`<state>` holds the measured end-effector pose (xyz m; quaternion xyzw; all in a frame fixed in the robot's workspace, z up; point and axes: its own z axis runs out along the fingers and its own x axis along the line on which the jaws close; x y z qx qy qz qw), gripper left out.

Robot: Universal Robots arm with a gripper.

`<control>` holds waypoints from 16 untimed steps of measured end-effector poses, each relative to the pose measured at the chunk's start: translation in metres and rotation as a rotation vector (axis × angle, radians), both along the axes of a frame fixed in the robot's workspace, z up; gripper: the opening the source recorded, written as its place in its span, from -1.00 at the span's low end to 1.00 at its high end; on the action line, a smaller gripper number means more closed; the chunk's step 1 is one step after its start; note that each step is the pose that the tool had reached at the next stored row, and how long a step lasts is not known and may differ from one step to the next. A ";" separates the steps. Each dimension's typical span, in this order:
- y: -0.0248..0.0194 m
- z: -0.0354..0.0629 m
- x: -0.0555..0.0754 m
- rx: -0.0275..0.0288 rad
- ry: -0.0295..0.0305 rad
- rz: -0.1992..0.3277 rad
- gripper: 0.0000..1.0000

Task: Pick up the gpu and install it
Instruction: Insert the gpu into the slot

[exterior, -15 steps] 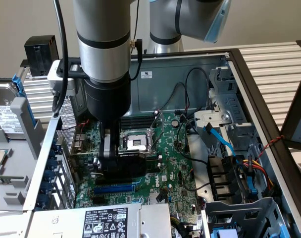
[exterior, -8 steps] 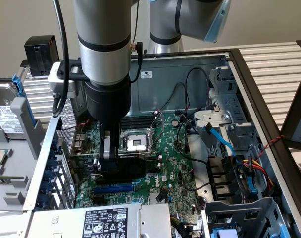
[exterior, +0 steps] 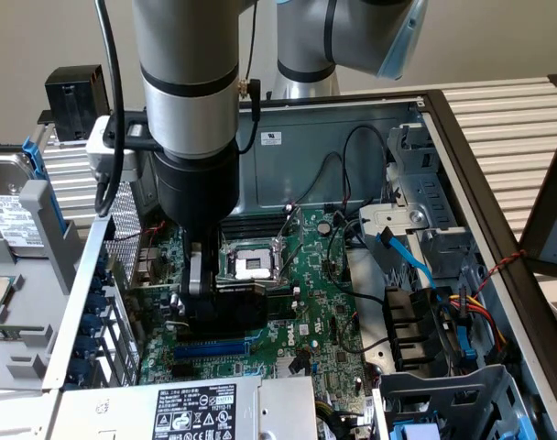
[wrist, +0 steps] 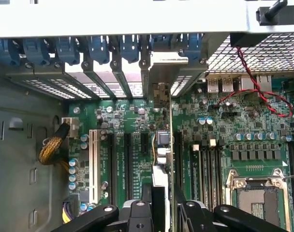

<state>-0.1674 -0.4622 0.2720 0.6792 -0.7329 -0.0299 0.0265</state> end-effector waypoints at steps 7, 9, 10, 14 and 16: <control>0.0000 -0.0038 -0.001 0.0001 0.0000 0.000 -0.45; 0.0000 -0.0046 -0.002 0.0003 -0.0001 0.000 -0.45; 0.0002 -0.0049 -0.003 0.0001 0.0000 0.000 -0.45; 0.0002 -0.0074 -0.003 0.0003 -0.0002 0.000 -0.45; 0.0002 -0.0079 -0.003 0.0000 0.0004 0.000 -0.45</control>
